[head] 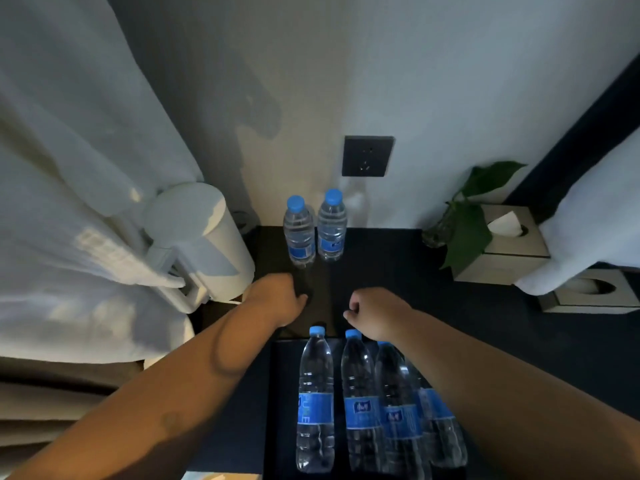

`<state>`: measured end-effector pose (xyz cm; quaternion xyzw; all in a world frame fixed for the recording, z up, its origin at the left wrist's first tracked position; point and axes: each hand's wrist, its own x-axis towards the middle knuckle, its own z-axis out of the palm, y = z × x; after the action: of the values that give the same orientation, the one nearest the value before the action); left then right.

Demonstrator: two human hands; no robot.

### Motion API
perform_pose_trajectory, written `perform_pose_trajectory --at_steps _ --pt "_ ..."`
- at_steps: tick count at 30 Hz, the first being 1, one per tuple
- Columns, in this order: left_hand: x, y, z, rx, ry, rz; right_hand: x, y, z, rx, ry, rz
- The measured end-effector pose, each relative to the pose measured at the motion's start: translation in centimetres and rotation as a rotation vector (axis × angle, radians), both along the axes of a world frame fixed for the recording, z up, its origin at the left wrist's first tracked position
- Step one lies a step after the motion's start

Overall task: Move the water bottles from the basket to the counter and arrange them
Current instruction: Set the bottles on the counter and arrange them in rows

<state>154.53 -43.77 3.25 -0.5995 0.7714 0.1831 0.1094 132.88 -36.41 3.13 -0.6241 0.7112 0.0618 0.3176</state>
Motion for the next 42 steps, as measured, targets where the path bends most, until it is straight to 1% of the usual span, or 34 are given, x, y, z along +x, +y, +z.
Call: perform_pose_trajectory --at_steps 2,5,9,12,14,17,19,22,25,29,33,37,42 --pt "-0.1 1.7 -1.1 0.039 0.011 -0.029 0.3 1.1 -0.7 0.05 0.026 0.019" --pt "-0.7 4.3 -2.4 0.104 0.076 -0.066 0.9 2.1 -1.3 0.046 0.077 0.071" --pt "-2.0 6.5 -3.5 0.168 0.084 -0.071 1.8 2.3 -1.6 0.057 0.232 0.116" --pt "-2.8 6.7 -4.4 0.246 0.084 -0.022 2.4 2.0 -2.2 0.106 0.311 0.108" --pt "-3.1 6.5 -4.6 0.287 0.116 0.019 2.6 1.8 -2.6 0.136 0.323 0.106" --pt "-3.3 6.2 -4.7 0.321 0.17 0.061 2.7 1.5 -3.2 0.17 0.267 0.078" --pt "-3.2 6.0 -4.4 0.341 0.177 0.094 2.6 1.1 -3.0 0.202 0.173 0.01" --pt "-2.7 5.8 -3.6 0.397 0.141 0.076 2.0 1.1 -2.2 0.23 0.016 -0.087" --pt "-2.7 5.5 -2.2 0.429 0.168 0.059 1.4 1.2 -0.9 0.246 -0.109 -0.115" --pt "-3.0 5.7 0.0 0.45 0.213 0.012 0.5 1.1 1.3 0.237 -0.147 -0.034" --pt "-3.1 6.0 2.1 0.402 0.265 -0.035 0.0 0.8 3.5 0.227 -0.204 0.002" --pt "-3.1 5.7 4.0 0.345 0.295 -0.08 -0.2 0.5 5.3 0.274 -0.182 0.085" --pt "-3.0 5.2 6.6 0.381 0.337 -0.092 -0.5 0.4 7.4 0.234 -0.18 0.151"
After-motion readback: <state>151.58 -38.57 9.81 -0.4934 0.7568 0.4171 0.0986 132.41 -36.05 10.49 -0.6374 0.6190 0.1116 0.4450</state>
